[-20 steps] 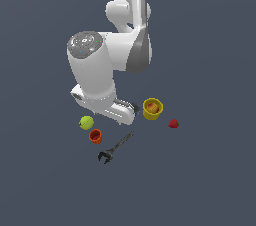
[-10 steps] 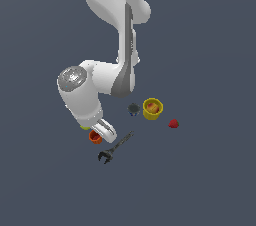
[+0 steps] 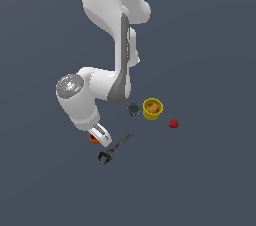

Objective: Pick up a designated object from a clutter of objects.

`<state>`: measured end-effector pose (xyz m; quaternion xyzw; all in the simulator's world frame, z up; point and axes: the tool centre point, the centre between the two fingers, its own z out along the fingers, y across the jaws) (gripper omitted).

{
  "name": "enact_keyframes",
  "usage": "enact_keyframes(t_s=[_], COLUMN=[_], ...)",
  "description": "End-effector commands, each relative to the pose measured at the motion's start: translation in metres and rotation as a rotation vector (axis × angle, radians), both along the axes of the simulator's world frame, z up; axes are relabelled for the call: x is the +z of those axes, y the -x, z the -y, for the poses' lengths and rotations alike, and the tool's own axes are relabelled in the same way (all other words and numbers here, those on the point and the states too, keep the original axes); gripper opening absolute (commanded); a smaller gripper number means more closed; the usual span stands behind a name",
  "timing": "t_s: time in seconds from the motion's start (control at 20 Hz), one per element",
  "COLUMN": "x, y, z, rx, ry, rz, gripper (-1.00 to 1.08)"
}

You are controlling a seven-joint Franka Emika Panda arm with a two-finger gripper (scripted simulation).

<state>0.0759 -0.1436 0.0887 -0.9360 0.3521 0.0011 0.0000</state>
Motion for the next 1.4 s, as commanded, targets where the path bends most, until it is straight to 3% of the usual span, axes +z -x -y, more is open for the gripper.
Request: enact_keyframes(t_s=[0.0,0.75,0.8,1.35], x=[-0.001,-0.051,-0.051,-0.050], y=[0.000,-0.001,-0.001,-0.001], z=[0.000,0.000,0.000,0.000], rx=[0.000,-0.004,-0.004,-0.004], ry=[0.000,0.001,0.001,0.001], rz=[0.001,0.002,0.002,0.002], gripper=[1.00,1.00,-1.00,-1.00])
